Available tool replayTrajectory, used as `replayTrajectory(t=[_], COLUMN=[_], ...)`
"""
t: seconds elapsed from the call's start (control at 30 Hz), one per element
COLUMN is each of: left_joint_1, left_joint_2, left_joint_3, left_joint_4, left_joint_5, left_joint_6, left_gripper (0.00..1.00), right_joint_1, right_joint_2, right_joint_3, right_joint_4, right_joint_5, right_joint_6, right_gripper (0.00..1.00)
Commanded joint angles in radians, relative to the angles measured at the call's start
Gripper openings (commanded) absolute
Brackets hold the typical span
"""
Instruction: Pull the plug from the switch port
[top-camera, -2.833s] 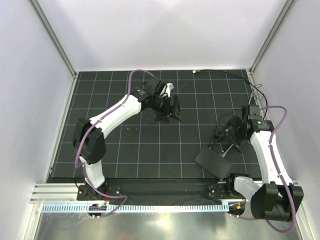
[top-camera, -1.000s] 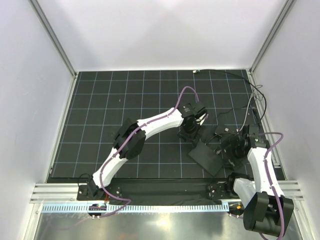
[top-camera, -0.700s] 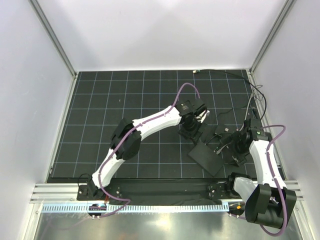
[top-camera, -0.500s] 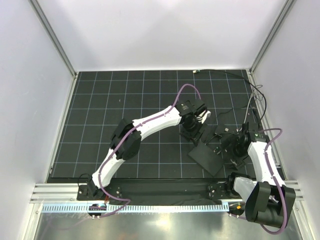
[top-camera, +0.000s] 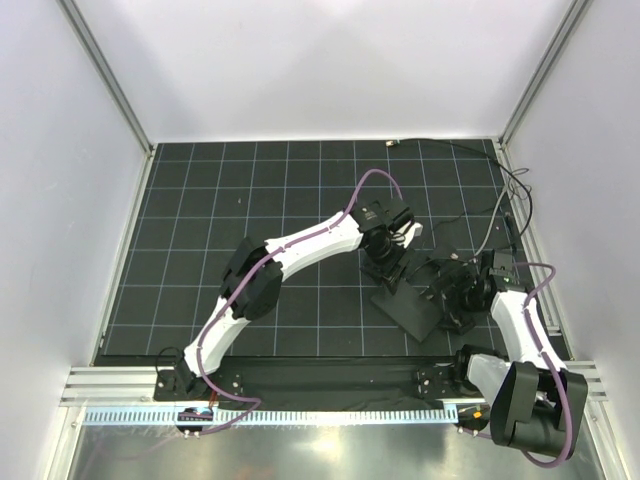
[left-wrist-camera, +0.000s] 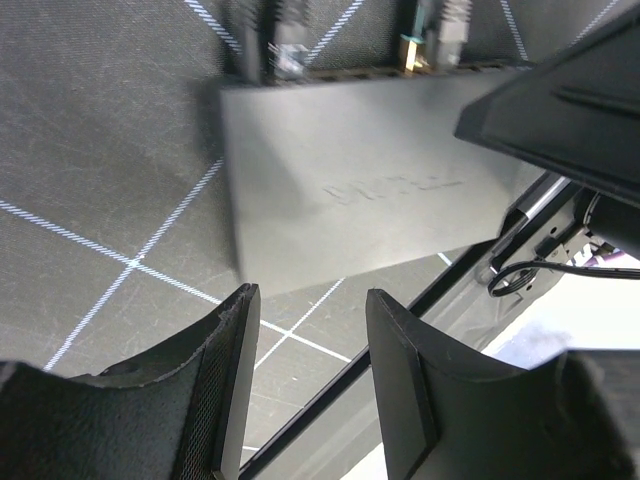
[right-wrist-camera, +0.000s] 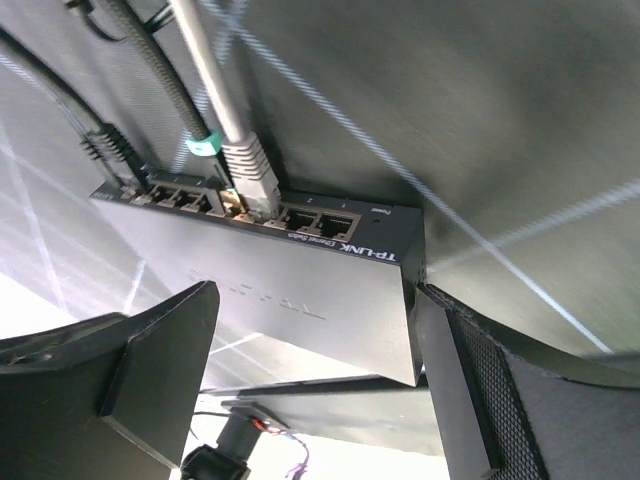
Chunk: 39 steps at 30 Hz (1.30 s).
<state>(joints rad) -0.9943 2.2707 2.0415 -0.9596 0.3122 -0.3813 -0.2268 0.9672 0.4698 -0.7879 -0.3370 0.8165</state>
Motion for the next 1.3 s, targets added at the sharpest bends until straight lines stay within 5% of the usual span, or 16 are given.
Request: replayTrajectory(t=[0.0,0.17,0.3,0.53,0.77,0.87,0.97,1.03,1.1,1.27], left_joint_1=[0.003,0.003,0.003,0.003,0.003,0.003,0.002,0.002,0.002,0.002], left_joint_2=[-0.043,-0.045,-0.074,-0.094,-0.099,-0.103,-0.099,-0.093,-0.080,-0.073], left_joint_3=[-0.003,-0.004,-0.053,-0.081,-0.110,-0.124,-0.135,-0.133,-0.127,-0.132], left_joint_4=[0.021,0.024,0.056,0.113,0.183,0.219,0.245,0.259,0.263,0.280], left_joint_5=[0.033,0.050,0.067,0.096,0.163,0.208,0.241,0.251,0.263,0.271], left_joint_6=[0.012,0.002,-0.008,-0.030,-0.085,-0.111,-0.134,-0.145,-0.152,-0.162], left_gripper=[0.50,0.49,0.50,0.51,0.48,0.46,0.46,0.45,0.45,0.45], right_joint_1=[-0.003,-0.003,-0.003,-0.003,-0.034,-0.094,-0.118,-0.131,-0.150,-0.235], right_joint_2=[0.016,0.010,0.022,0.114,0.088,0.009,-0.065,-0.120,-0.154,-0.105], right_joint_3=[0.023,0.160,0.314,0.519,0.307,0.189,0.115,0.046,-0.038,-0.143], right_joint_4=[0.089,-0.111,-0.264,-0.220,-0.015,0.141,0.220,0.283,0.381,0.493], right_joint_5=[-0.076,0.056,0.154,0.199,-0.081,-0.205,-0.191,-0.185,-0.171,-0.238], right_joint_6=[0.029,-0.071,-0.125,-0.232,-0.332,-0.280,-0.241,-0.231,-0.182,-0.205], right_gripper=[0.86,0.88,1.00,1.00,0.94,0.75,0.68,0.48,0.41,0.53])
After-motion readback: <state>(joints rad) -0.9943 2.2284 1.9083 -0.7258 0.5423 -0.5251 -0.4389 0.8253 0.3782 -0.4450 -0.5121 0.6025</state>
